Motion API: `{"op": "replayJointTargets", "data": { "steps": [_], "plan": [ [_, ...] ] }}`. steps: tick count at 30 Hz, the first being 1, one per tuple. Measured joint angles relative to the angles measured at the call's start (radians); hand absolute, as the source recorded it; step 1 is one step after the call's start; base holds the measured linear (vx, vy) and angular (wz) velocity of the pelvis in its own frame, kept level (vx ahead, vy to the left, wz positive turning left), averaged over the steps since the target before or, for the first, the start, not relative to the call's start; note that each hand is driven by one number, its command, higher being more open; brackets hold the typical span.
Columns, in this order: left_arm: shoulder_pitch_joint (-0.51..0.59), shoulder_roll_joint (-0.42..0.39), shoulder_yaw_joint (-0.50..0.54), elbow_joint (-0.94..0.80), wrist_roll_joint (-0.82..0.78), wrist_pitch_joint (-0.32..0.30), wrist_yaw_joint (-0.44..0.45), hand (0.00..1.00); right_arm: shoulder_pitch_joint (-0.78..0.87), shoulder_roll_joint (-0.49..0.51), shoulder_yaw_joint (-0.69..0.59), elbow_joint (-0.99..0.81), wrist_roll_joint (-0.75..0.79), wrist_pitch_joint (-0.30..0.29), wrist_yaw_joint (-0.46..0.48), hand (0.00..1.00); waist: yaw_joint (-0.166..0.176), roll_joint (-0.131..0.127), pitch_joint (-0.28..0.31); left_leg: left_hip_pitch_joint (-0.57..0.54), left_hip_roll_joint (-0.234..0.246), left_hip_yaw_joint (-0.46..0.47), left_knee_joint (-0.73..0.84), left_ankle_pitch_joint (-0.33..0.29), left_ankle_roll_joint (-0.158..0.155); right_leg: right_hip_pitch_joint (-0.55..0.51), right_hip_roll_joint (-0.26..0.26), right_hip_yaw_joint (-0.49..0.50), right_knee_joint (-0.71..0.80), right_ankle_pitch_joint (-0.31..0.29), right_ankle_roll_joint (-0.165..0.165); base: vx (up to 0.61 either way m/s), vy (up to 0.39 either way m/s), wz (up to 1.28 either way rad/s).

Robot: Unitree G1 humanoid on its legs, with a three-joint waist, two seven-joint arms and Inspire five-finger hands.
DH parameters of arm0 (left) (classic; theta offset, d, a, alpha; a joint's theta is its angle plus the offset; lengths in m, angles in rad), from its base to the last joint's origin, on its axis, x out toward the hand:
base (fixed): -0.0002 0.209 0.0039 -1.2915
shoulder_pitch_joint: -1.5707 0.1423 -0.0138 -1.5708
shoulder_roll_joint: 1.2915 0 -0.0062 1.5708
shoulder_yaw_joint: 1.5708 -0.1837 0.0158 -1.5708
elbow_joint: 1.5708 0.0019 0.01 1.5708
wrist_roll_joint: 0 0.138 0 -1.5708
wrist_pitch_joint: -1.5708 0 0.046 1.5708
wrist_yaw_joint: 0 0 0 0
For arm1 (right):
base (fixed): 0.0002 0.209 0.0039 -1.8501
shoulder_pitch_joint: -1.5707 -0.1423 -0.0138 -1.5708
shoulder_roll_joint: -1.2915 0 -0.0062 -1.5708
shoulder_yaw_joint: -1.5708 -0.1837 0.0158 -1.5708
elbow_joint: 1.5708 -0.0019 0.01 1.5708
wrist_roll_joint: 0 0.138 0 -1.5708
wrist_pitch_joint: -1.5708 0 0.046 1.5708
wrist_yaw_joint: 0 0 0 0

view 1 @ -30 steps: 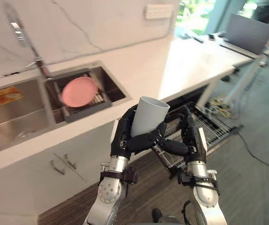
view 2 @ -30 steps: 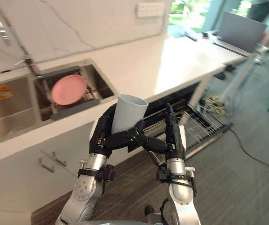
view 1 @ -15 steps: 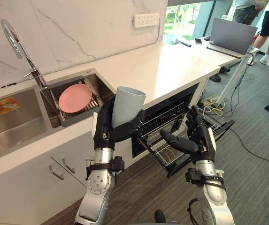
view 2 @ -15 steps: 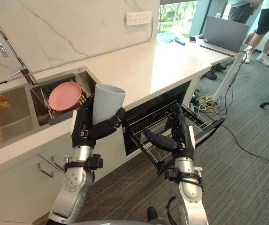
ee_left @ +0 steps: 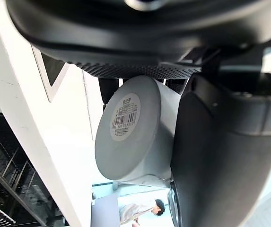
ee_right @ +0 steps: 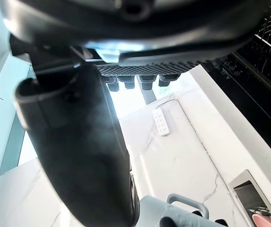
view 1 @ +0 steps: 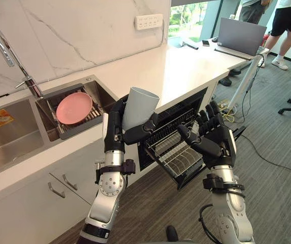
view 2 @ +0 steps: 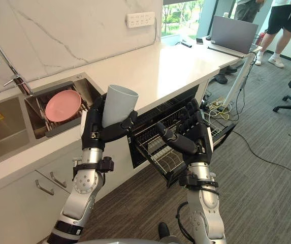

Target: Walk over to the sink, pick up the cup, carry it to the dishwasher, place the cup inside the dishwasher, then close the dishwasher door

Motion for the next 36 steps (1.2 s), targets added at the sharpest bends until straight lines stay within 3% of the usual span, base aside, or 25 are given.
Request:
{"op": "replayJointTargets", "data": {
  "steps": [11, 36],
  "plan": [
    [-0.039, 0.01, -0.075, 0.077, 0.136, -0.001, -0.001, 0.0, -0.019, -0.004, 0.089, 0.0, 0.039, -0.001, 0.033, 1.0, -0.018, -0.004, -0.012, -0.013, -0.004, 0.004, -0.001, 0.001, 0.002, -0.013, 0.0, 0.01, 0.0, 0.008, 0.002, 0.0, -0.002, 0.0],
    [-0.042, -0.008, -0.204, 0.038, 0.195, -0.002, 0.024, 0.0, -0.018, 0.01, 0.132, 0.054, 0.038, -0.009, 0.018, 1.0, -0.018, -0.011, -0.017, -0.044, -0.006, -0.008, 0.016, 0.008, 0.0, -0.028, -0.006, 0.001, 0.0, 0.021, 0.001, -0.01, -0.008, 0.01]
  ]
}}
